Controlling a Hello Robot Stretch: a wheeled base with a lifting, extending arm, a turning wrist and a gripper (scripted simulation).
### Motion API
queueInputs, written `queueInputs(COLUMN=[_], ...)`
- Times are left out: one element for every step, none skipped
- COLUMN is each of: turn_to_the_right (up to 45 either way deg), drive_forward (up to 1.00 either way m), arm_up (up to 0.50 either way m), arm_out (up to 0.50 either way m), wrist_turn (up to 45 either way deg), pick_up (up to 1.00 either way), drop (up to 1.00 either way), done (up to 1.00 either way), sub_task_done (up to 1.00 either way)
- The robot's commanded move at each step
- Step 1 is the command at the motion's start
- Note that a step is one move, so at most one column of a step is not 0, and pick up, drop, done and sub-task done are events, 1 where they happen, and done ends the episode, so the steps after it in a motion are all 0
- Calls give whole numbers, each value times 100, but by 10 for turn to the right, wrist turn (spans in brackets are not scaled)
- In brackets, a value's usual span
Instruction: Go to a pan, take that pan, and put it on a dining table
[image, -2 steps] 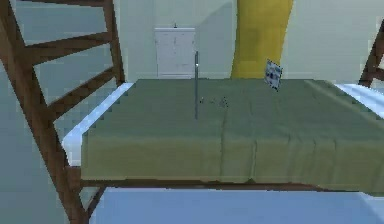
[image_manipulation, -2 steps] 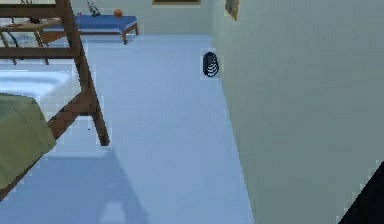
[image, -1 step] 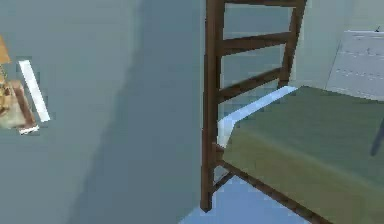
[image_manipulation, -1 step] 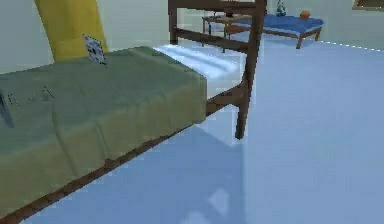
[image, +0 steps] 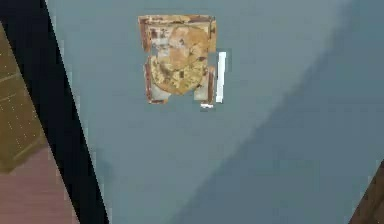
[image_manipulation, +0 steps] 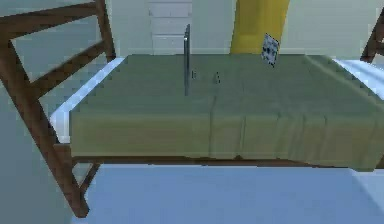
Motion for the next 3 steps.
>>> queueInputs(turn_to_the_right=[-450,-150,0], drive_forward=[0,0,65], arm_up=[0,0,0], arm_out=[0,0,0], wrist_turn=[0,0,0], pick_up=[0,0,0], drop=[0,0,0], done=[0,0,0], sub_task_done=[0,0,0])
